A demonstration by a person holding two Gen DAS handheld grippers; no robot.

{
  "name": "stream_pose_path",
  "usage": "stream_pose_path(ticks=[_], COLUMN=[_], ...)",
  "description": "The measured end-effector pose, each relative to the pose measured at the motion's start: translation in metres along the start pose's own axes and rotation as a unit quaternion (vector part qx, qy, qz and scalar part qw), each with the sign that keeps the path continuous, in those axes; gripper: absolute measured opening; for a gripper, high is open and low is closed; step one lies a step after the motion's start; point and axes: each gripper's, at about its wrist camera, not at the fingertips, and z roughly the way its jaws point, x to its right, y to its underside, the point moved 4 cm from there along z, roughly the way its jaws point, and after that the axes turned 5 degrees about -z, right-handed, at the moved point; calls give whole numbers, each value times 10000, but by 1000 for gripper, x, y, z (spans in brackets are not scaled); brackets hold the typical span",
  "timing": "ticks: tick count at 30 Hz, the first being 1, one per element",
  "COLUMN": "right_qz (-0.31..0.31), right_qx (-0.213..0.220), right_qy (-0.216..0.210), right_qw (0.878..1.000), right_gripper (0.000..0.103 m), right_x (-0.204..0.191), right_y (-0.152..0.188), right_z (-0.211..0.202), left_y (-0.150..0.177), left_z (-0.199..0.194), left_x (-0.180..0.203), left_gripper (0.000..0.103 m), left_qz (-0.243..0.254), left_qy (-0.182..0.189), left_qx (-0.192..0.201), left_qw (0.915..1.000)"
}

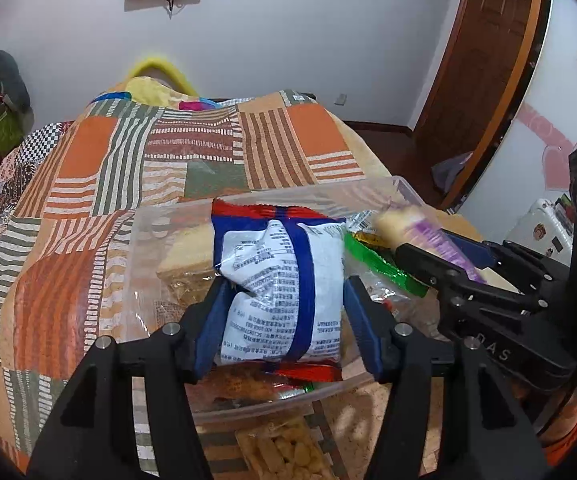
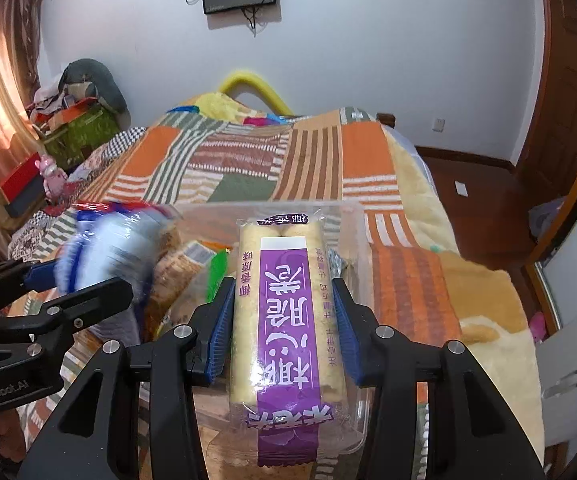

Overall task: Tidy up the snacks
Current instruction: 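Lower the cake roll into the box with the right tool while the left drops the chip bag in, then grasp the green jelly cup with the right tool while the left tool grasps the peanut brittle bar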

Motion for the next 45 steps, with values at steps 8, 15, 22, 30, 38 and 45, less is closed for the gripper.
stream_pose_path(ticks=[8,15,22,30,38,45], right_qz=[-99,-265,-402,-603,-786,-807], right_qx=[113,342,452,73,-570,-988], right_qy=[24,-194,-541,-1098,-1525,-1742], right_qw=[9999,9989,9967,9921,9835,9764], right_gripper=[53,55,60,65,65,61], right_x=[2,-16,-46,-92,-126,-136], right_y=[-1,9,38,88,123,131], right_z=[-24,-66,-101,-100,-74,-42], left_y=[2,22,73,135,182,180], left_z=[-41,-101,-143,-155,-148,-127], left_x=[3,-5,-27,-43,-51,-56], left_gripper=[67,72,80,82,82,82], left_qz=[204,274,157,13,-29,-108], left_qy=[-54,-216,-221,-319,-347,-408], left_qx=[371,756,708,263,-210,-366], left_qw=[9991,9965,9971,9991,9992,9984])
